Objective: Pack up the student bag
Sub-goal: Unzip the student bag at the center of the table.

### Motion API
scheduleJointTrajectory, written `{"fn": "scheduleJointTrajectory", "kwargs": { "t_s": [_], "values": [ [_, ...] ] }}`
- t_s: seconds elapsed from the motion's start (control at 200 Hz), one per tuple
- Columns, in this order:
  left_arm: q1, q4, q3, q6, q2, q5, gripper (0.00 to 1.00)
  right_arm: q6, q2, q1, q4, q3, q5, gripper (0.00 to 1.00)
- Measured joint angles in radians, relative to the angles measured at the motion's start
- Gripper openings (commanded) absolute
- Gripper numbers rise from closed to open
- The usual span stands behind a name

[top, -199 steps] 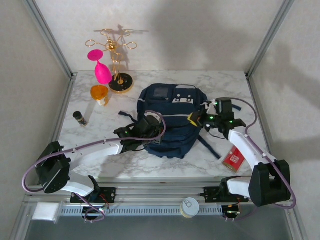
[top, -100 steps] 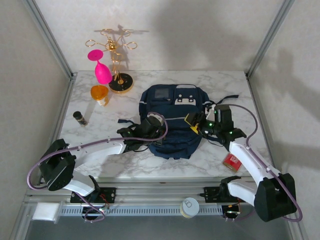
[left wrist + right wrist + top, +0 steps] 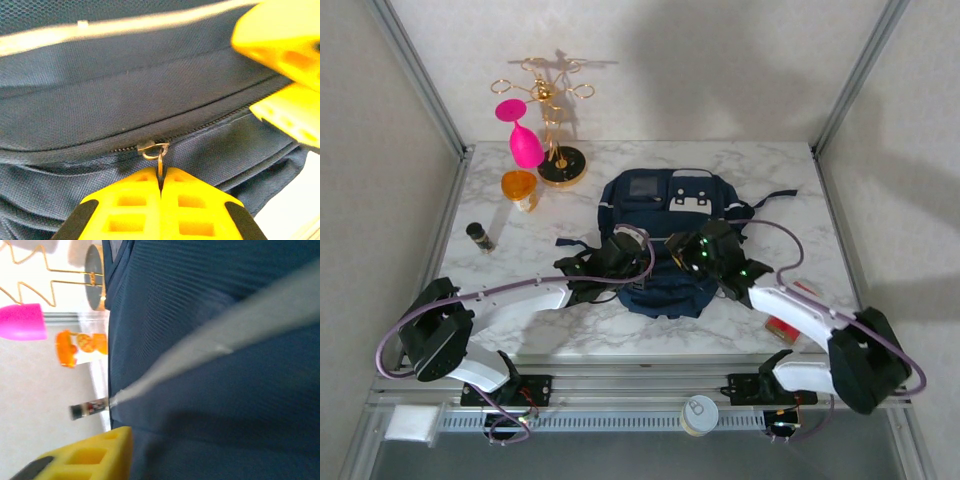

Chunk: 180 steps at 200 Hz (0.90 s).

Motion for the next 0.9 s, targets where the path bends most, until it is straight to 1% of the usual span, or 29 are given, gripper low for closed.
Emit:
{"fn": "scheduleJointTrajectory", "kwargs": {
  "t_s": [0.065,0.16,0.25,0.34,0.421,0.526,0.631,0.676,0.781,0.901],
  "values": [
    [0.006,0.007,-0.016,-0.001,0.0,-0.003,0.0,-0.027,0.054,0.015,-0.008,0.072,0.011,0.0],
    [0.018,0.013,-0.032,-0.006,-0.013,-0.013,0.0,-0.068,0.1,0.034,-0.024,0.132,0.013,0.0],
    [0.025,0.012,-0.057,-0.02,-0.052,-0.027,0.0,-0.125,0.13,0.036,-0.059,0.173,-0.013,0.0],
    [0.025,0.014,-0.096,-0.039,-0.111,-0.033,0.0,-0.192,0.126,0.034,-0.079,0.179,-0.067,0.0],
    [0.025,0.02,-0.143,-0.061,-0.176,-0.032,0.0,-0.266,0.116,0.017,-0.121,0.184,-0.143,0.0],
    [0.038,0.027,-0.198,-0.08,-0.248,-0.024,0.0,-0.379,0.078,-0.051,-0.202,0.188,-0.253,0.0],
    [0.109,0.035,-0.232,-0.082,-0.268,0.005,0.0,-0.469,0.036,-0.204,-0.265,0.188,-0.389,0.0],
    [0.137,0.055,-0.232,-0.076,-0.259,0.034,0.0,-0.502,0.035,-0.253,-0.288,0.189,-0.435,0.0],
    [0.174,0.059,-0.21,-0.048,-0.232,0.075,0.0,-0.557,0.045,-0.287,-0.324,0.19,-0.479,0.0],
    [0.214,0.052,-0.187,-0.02,-0.197,0.087,0.0,-0.568,0.065,-0.291,-0.295,0.191,-0.523,0.0]
  ]
}}
